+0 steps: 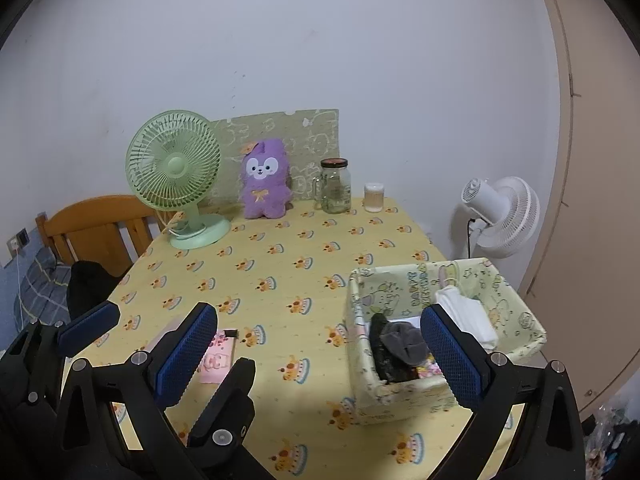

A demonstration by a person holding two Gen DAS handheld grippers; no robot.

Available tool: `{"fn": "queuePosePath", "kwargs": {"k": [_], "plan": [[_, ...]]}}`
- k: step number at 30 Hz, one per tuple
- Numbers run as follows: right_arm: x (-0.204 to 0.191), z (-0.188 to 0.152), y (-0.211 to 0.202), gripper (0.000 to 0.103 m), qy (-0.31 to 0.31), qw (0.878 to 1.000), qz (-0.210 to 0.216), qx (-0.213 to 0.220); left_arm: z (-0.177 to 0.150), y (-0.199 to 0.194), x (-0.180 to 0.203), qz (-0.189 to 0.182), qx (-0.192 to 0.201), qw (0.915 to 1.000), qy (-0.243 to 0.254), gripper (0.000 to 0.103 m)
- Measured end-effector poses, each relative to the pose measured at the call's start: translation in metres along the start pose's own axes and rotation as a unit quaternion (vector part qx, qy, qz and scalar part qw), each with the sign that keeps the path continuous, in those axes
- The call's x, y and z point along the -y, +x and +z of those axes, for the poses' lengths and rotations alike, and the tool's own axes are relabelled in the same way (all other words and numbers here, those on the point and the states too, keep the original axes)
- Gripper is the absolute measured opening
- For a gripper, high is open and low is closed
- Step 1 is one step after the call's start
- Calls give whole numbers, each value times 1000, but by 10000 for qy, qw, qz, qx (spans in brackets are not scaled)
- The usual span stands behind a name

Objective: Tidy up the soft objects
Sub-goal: 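Withdraw both tools from the box toward the pink pouch and plastic bag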

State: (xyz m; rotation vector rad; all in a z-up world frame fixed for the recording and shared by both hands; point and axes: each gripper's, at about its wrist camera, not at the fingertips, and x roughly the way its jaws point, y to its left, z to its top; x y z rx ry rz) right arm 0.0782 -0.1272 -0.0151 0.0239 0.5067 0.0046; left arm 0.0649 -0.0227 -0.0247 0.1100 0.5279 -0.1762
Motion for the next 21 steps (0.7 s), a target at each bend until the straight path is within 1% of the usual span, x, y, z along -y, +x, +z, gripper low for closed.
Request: {"fn": "queuePosePath", "kwargs": {"k": [6, 15, 21], "plan": [[-19, -5, 17, 103, -189, 9998, 3, -84, -10, 11, -18, 29, -137, 9998, -106, 103], [-44, -17, 45, 103, -247, 9990, 235, -279, -24, 29, -44, 205, -373, 9989, -193, 103], [-64, -26, 69, 102, -390, 9974, 397, -456, -38, 45, -63, 297, -562, 9974, -348, 103]]}}
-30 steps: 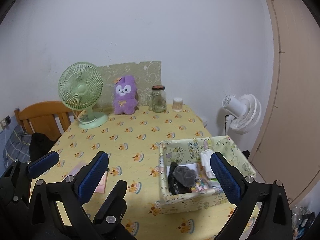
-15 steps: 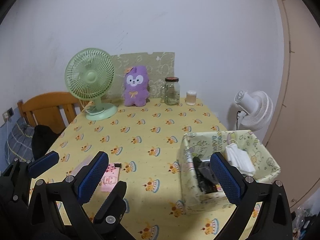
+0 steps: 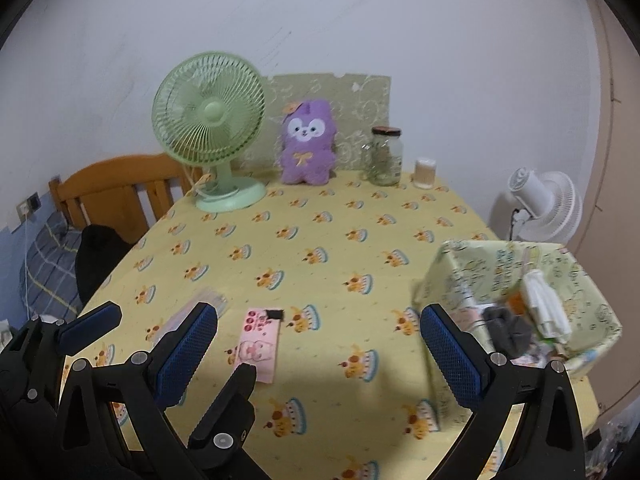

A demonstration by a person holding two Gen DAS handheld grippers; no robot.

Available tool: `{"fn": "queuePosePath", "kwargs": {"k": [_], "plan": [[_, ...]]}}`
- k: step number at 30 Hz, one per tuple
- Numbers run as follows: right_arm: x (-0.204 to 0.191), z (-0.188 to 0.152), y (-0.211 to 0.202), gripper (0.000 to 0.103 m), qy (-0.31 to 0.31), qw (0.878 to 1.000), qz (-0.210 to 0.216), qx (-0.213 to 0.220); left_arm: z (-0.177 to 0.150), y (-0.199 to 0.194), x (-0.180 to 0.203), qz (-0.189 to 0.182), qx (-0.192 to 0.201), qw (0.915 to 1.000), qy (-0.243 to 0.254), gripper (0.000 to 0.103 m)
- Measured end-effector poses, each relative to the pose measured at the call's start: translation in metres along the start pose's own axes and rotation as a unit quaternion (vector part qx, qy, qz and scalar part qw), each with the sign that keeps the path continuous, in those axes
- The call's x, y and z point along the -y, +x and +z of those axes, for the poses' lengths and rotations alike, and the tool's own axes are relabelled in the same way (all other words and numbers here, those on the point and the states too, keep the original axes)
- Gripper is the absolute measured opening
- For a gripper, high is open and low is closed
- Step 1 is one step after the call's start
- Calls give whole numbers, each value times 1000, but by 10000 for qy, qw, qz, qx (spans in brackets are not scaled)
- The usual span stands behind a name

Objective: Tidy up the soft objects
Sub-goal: 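Withdraw both tools from the box toward the pink pouch and plastic bag, then grasp the pink tissue pack with the right tool while the left tool grasps the clear plastic bag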

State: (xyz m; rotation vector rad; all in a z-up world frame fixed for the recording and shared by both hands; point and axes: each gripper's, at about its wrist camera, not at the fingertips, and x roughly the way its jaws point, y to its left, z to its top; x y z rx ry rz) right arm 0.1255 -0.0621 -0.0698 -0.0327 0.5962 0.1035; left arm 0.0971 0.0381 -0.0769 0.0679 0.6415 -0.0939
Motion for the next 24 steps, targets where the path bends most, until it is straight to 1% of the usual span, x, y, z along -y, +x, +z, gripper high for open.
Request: {"fn": "queuePosePath", "kwargs": {"k": [6, 9, 12, 19, 24], "plan": [[-12, -5, 23, 101, -111, 9997, 78, -196, -8, 20, -13, 78, -181, 9998, -94, 103], [-19, -8, 39, 101, -168, 9992, 104, -347, -12, 32, -21, 101, -337, 9992, -194, 103], [-25, -12, 51, 101, -173, 9987, 123, -460, -16, 41, -28, 199, -469, 9984, -240, 102], [-35, -20, 74, 100, -219, 9970, 170, -723, -26, 60, -39, 284, -748, 9962, -331, 102], [-42, -27, 88, 98, -300, 9951, 229, -912, -33, 72, -46, 354, -931, 9942, -413, 102]]}}
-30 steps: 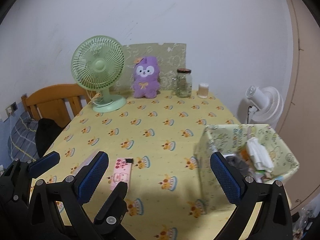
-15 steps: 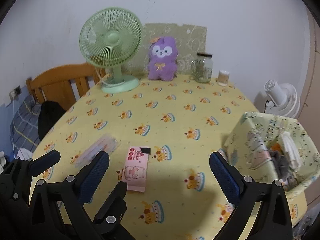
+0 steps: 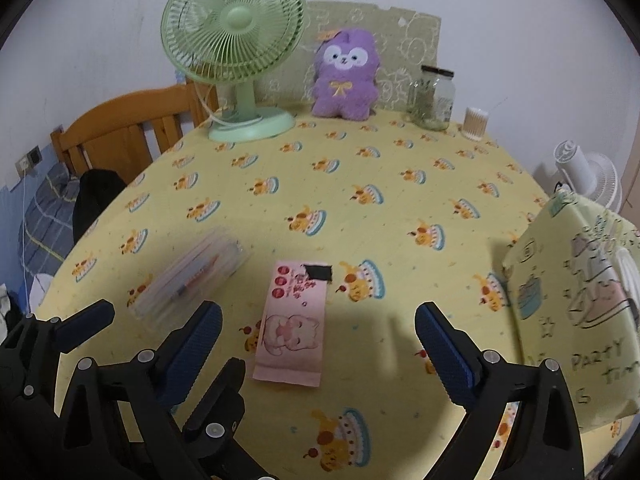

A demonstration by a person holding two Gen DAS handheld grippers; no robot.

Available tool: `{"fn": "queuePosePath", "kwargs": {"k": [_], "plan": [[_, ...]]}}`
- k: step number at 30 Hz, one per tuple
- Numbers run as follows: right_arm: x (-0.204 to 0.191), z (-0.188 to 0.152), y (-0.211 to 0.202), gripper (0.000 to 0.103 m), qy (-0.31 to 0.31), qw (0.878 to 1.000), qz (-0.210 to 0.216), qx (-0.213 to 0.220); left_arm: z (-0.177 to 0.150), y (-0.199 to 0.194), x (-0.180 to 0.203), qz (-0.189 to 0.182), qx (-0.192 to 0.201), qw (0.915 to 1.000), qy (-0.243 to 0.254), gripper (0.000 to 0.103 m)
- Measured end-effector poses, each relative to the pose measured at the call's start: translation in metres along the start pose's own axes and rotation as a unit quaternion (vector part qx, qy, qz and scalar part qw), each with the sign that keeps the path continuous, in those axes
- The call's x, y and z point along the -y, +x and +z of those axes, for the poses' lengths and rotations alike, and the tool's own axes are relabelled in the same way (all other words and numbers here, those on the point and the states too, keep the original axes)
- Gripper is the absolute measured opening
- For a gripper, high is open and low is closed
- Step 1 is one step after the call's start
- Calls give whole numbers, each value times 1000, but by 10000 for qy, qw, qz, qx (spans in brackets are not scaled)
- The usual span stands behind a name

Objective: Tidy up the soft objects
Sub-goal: 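Grasp the pink tissue pack with the right tool while the left tool grasps the clear plastic bag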

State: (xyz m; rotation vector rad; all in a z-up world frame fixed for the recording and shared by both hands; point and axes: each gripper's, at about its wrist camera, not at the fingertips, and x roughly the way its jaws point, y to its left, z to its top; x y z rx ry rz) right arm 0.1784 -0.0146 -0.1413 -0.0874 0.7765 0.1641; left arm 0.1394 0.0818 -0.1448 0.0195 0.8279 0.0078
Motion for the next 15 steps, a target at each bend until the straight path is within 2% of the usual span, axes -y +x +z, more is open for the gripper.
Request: {"fn": "queuePosePath", "kwargs": {"k": [6, 13, 15], "plan": [[-6, -6, 18, 90, -61, 9997, 31, -239, -7, 12, -3, 45, -199, 9998, -47, 101], [-6, -10, 30, 86, 64, 9988, 217, -440, -8, 15, -6, 37, -305, 9995, -113, 100], [-3, -10, 34, 81, 170, 9982, 268, -517, -8, 16, -6, 41, -321, 9994, -127, 101]]}}
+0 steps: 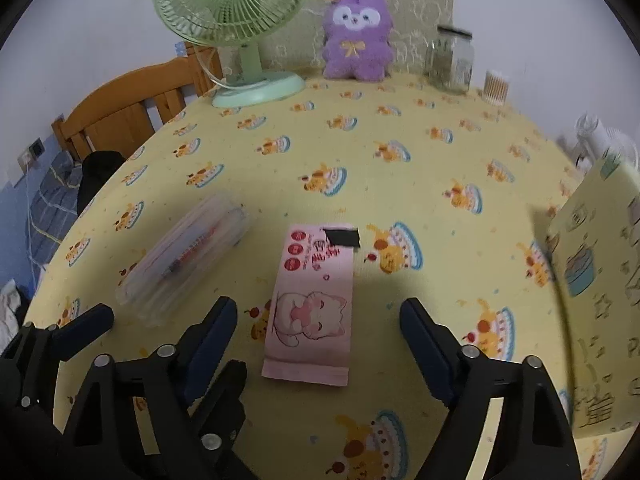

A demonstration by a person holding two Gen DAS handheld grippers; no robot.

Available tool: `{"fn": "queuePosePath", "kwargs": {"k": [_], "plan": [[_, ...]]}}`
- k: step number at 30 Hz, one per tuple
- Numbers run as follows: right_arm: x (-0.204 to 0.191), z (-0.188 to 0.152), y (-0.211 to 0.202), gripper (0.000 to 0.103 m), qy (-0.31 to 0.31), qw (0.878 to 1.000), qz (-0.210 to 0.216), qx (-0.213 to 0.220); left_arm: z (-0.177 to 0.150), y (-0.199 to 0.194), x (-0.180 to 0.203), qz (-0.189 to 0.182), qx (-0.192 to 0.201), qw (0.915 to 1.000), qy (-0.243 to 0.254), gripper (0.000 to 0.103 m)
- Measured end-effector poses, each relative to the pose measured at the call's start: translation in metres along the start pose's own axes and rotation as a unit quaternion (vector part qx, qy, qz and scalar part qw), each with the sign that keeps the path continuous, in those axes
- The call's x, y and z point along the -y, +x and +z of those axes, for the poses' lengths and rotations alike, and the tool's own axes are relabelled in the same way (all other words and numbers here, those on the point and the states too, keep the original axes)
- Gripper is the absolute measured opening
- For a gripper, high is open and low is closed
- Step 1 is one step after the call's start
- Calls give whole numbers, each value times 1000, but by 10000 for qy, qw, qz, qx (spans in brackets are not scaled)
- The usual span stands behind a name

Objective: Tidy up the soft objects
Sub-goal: 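Grasp the pink tissue pack with the right tool while the left tool grasps the clear plastic bag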

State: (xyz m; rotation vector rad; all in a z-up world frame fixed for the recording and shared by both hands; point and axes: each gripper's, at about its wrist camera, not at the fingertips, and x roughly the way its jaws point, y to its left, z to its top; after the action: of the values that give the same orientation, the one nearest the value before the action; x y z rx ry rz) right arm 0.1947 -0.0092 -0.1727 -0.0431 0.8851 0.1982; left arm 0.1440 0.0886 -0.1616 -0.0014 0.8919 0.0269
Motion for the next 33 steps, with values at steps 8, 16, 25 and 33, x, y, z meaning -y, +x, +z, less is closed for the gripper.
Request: {"fn": "queuePosePath", "kwargs": {"k": [8, 16, 25, 33], "plan": [[0, 0, -3, 45, -215, 9998, -28, -11, -1, -5, 8, 245, 35, 9995, 201, 100], [3, 0, -10, 43, -155, 9991, 385, -63, 1, -15, 14, 431, 96, 9982, 402, 99], [2, 15, -20, 43, -67, 9989, 433, 142, 17, -23, 13, 434, 430, 9963, 606, 99], [-2, 30, -13, 43, -19, 9990, 409, 202, 33, -14, 6, 424, 515, 9952, 712, 98]]}}
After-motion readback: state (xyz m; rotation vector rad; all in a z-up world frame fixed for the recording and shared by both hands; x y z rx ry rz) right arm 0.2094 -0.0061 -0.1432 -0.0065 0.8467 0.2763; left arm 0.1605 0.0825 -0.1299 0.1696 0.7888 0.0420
